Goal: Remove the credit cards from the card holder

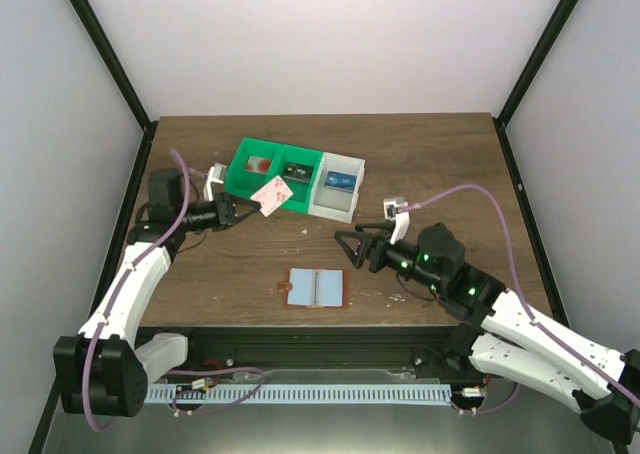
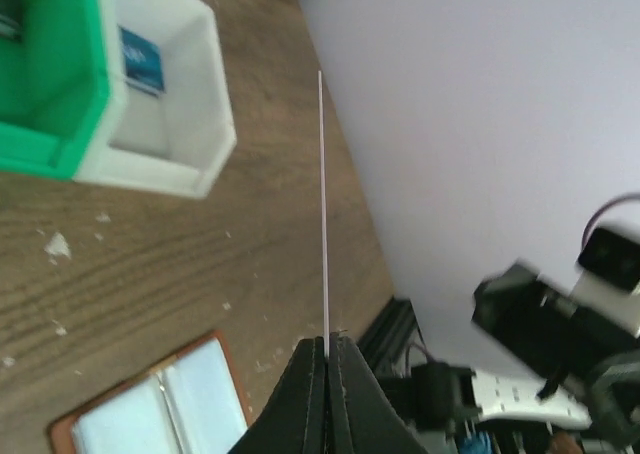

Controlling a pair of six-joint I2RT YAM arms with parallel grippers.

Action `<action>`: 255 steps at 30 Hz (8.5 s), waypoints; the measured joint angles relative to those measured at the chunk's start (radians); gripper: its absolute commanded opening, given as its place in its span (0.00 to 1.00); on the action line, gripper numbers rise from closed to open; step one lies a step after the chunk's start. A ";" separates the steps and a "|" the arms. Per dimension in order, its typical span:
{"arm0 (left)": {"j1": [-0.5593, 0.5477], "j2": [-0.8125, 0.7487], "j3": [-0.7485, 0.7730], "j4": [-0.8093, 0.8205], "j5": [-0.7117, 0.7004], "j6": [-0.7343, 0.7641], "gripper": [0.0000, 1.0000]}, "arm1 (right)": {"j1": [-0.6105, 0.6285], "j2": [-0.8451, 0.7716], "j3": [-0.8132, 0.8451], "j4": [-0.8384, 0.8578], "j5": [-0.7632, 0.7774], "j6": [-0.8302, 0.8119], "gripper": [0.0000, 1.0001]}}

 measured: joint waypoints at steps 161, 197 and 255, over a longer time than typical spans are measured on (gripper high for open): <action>0.058 0.940 0.712 -0.272 -0.464 0.297 0.10 | -0.068 0.186 -0.179 0.407 -0.204 0.504 1.00; -0.056 0.413 0.371 -0.228 -0.564 0.220 0.54 | -0.068 0.288 -0.112 0.130 -0.205 0.310 0.92; -0.480 0.455 -0.517 0.874 -0.299 -0.404 0.46 | 0.083 0.919 0.039 0.237 -0.189 0.253 0.11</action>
